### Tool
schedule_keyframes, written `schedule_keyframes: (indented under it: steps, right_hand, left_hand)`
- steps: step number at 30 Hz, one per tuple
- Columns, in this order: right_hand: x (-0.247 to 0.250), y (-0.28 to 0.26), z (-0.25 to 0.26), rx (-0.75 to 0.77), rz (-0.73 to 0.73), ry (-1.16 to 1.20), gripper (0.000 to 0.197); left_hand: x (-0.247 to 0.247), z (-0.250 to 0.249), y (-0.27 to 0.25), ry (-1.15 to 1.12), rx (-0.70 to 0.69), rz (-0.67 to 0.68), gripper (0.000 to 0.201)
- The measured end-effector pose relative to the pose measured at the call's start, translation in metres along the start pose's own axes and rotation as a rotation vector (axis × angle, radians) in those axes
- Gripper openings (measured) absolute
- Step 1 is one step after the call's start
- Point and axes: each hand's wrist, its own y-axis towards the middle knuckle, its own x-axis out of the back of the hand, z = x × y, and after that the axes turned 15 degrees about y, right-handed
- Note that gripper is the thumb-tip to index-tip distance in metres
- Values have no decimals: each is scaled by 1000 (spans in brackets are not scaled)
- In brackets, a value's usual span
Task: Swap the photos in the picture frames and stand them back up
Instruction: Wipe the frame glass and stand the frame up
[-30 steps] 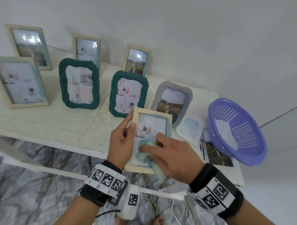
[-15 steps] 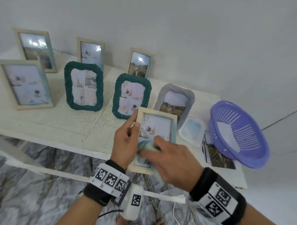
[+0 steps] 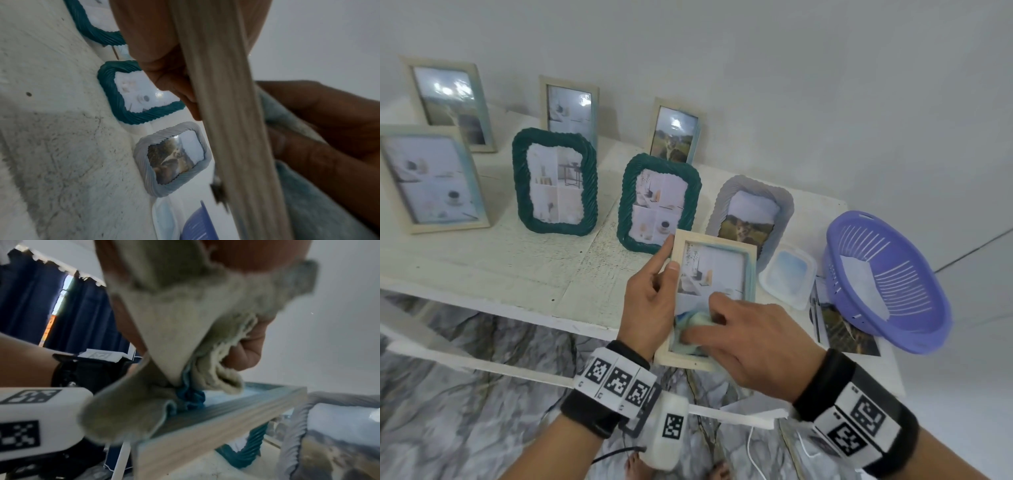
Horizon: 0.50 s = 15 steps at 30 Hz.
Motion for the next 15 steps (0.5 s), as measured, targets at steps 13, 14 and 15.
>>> schedule_keyframes:
  steps: [13, 14, 15]
  right_hand:
    - [-26, 4, 16, -468, -188, 177, 32]
    - [-26, 4, 17, -485, -199, 221, 34]
    - [-25, 5, 17, -494, -221, 242, 35]
  left_hand:
    - [4, -1, 11, -32, 18, -191, 40]
    - [5, -1, 12, -39, 27, -200, 40]
    - [5, 0, 13, -47, 30, -209, 40]
